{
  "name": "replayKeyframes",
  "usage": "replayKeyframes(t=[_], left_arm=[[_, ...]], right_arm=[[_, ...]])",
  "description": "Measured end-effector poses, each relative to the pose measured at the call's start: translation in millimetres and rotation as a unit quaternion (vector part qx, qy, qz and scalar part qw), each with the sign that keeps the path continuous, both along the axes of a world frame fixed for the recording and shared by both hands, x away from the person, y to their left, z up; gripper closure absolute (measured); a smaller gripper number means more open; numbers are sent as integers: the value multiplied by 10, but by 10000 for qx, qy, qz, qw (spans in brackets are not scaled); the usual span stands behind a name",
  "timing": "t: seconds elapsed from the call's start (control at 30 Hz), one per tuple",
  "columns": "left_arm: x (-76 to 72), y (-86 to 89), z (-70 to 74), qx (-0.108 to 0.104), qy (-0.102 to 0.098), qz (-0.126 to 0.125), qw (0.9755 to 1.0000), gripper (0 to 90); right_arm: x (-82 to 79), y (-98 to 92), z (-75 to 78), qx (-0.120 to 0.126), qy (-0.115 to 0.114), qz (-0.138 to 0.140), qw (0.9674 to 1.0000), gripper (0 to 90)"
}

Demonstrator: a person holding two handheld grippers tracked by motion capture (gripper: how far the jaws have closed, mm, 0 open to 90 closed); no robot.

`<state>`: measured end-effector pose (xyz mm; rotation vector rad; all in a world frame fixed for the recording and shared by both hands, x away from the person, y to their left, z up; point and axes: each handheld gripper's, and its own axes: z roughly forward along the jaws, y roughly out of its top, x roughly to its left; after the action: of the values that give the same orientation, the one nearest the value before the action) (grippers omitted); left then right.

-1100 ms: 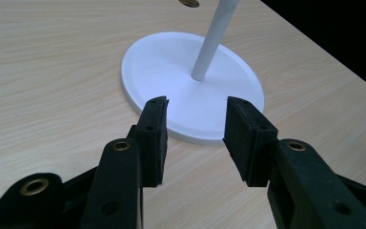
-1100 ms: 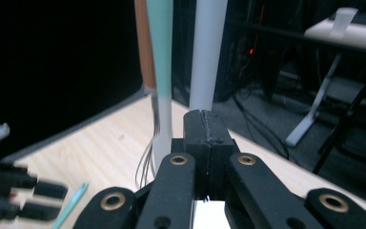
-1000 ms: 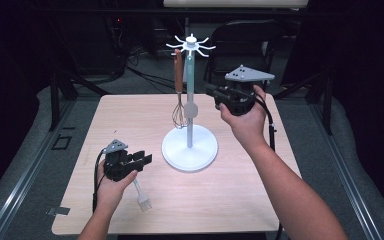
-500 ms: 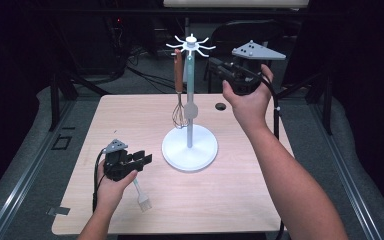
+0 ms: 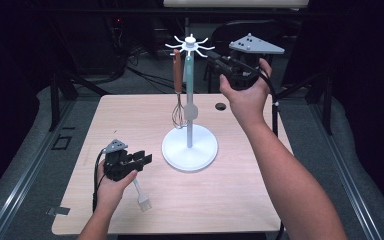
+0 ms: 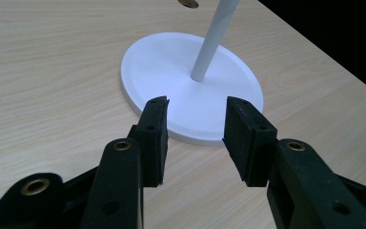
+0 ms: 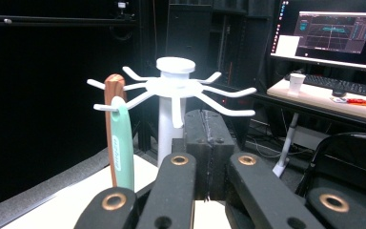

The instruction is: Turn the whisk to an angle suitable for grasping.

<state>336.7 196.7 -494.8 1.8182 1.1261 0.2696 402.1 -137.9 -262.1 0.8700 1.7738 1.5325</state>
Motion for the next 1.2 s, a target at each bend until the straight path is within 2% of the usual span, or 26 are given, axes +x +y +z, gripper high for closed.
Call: replayKeyframes(t=[0.53, 0.8, 1.0, 1.2], left_arm=[[6, 4, -6, -7, -1, 9, 10000, 607], [8, 25, -2, -18, 13, 26, 10000, 607], [7, 49, 11, -29, -12, 65, 10000, 608], [9, 63, 10, -3, -31, 100, 9999, 607]], right_arm=[[-72, 223, -8, -146, -80, 233, 9996, 900], [-79, 223, -25, -236, -101, 202, 9995, 900], [-76, 136, -128, -232, -2, 129, 9996, 900], [-103, 77, -338, -250, 183, 192, 9993, 865]])
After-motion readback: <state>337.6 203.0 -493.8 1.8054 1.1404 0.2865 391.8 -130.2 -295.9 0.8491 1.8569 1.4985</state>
